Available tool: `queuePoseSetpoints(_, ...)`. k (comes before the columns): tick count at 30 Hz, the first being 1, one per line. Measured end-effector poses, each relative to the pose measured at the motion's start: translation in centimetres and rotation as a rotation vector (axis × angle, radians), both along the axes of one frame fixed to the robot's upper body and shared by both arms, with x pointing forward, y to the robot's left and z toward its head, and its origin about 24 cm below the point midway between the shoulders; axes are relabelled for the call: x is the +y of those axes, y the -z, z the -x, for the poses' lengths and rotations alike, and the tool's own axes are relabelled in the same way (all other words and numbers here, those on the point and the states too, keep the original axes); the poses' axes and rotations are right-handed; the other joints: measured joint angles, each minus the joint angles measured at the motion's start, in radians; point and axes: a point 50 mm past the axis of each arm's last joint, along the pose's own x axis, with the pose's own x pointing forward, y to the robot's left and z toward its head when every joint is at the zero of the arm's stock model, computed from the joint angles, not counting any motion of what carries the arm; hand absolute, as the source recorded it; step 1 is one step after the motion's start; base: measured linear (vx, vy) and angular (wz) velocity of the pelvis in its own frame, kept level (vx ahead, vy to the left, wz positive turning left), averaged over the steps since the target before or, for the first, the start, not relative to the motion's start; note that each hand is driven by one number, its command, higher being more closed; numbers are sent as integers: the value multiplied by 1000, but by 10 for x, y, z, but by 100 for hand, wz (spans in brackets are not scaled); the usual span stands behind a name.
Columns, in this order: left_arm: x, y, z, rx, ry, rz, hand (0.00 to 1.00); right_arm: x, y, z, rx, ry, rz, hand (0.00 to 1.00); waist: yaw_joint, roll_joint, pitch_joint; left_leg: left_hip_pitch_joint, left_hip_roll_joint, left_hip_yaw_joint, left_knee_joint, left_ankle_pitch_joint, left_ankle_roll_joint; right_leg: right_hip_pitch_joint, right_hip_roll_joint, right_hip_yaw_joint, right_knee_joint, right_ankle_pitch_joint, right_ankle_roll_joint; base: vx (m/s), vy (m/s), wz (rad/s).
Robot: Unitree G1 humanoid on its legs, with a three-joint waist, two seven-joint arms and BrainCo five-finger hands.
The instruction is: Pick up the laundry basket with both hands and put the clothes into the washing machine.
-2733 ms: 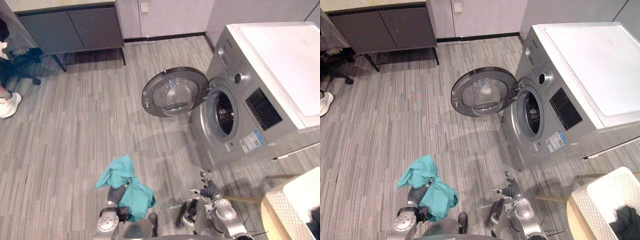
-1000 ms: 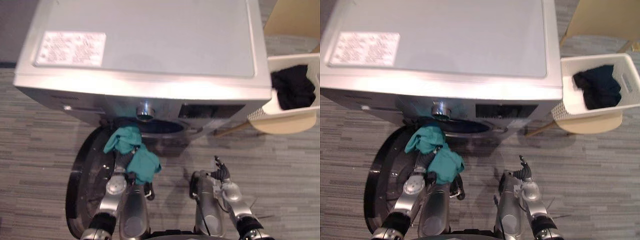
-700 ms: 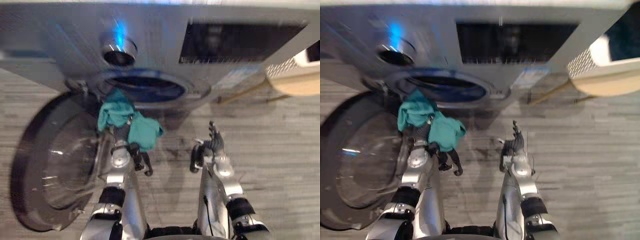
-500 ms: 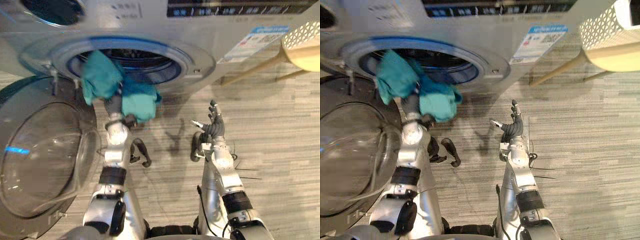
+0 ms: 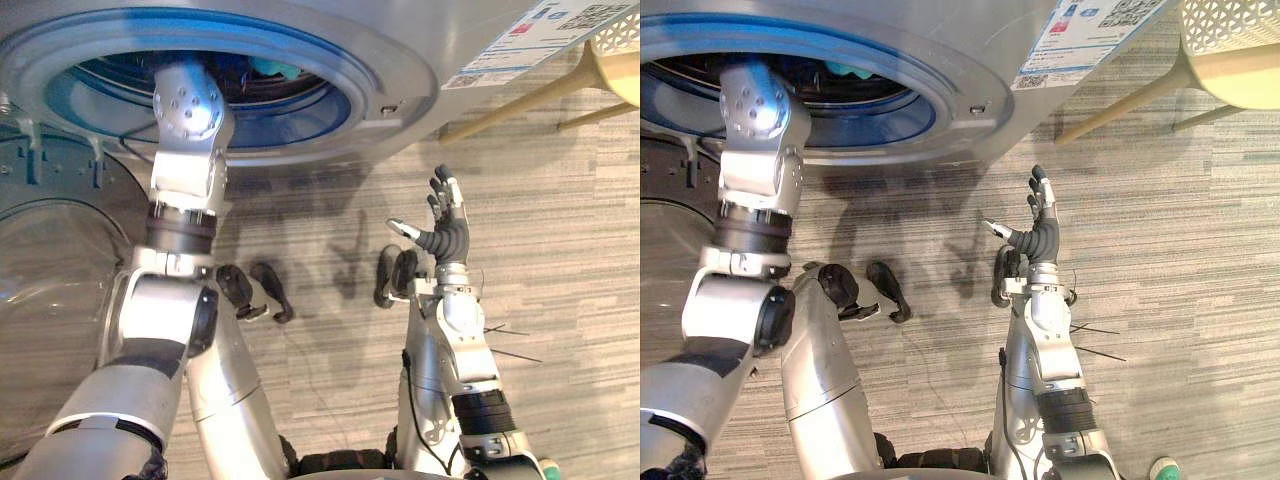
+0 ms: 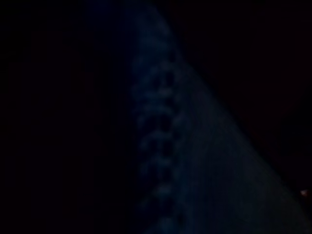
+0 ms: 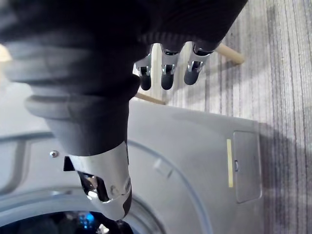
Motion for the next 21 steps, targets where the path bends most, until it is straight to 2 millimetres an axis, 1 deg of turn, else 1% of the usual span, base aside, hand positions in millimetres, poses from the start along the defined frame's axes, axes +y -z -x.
queuePoseSetpoints(1, -1, 0, -3, 15, -35, -45, 0, 0, 0, 0, -4, -3, 0, 0, -1, -3, 2, 0, 0, 0, 0, 0, 0, 0, 0, 0, 0, 0, 0, 38, -25, -1)
queuePoseSetpoints(2, -4, 2, -9, 57, -94, -124, 0, 0, -1, 0, -10, -15, 6, 0, -3, -5, 3, -3, 0, -3, 0, 0, 0, -1, 0, -4, 0, 0, 0, 35, -29, 2)
queuePoseSetpoints(3, -5, 8, -17, 112, -133, -189, 0, 1, -1, 0, -12, -17, 8, 0, -6, -6, 3, -8, -1, -8, 0, 0, 0, -1, 0, -9, 0, 0, 0, 0, 0, 0)
queuePoseSetpoints(4, -5, 12, -21, 145, -154, -218, 0, 1, -1, 0, -12, -19, 8, 0, -7, -6, 3, -9, -1, -9, 1, 0, 0, -1, 0, -10, 0, 0, 0, 0, 0, 0)
queuePoseSetpoints(6, 1, 32, -36, 299, -228, -324, 0, 2, -1, 0, -13, -42, 19, 0, -14, -7, 3, -9, -1, -9, 1, 0, 0, -1, 0, -10, 0, 0, 0, 0, 0, 0)
queuePoseSetpoints(8, 6, 41, -43, 392, -264, -384, 0, 2, -1, 0, -12, -58, 22, 0, -17, -7, 3, -10, -1, -9, 0, 0, 0, -3, 1, -9, 0, 0, 0, 0, 0, 0)
queuePoseSetpoints(11, 7, 43, -45, 437, -283, -469, 0, 2, -1, 0, -10, -98, 4, 0, -15, -7, 3, -12, -1, -9, -4, 2, -2, -5, 3, -9, -3, 0, 0, -5, -20, 0)
queuePoseSetpoints(16, 6, 38, -42, 413, -278, -461, 0, 1, -1, 0, -9, -112, -30, 0, -14, -7, 3, -19, -3, -14, -13, 9, -5, -5, 1, -18, -12, 0, 0, 8, -18, 1)
queuePoseSetpoints(19, 14, 32, -39, 392, -285, -412, 0, 1, -1, 0, -9, -118, -28, 0, -13, -7, 3, -21, -8, -14, -34, 22, -5, -4, -1, -21, -26, 0, -1, 16, -31, 7)
queuePoseSetpoints(21, 19, 25, -34, 351, -292, -348, 0, 1, 0, 0, -6, -117, -27, 0, -8, -7, 3, -21, -18, -16, -52, 35, -11, -1, -2, -23, -35, 0, -1, 11, -42, 12)
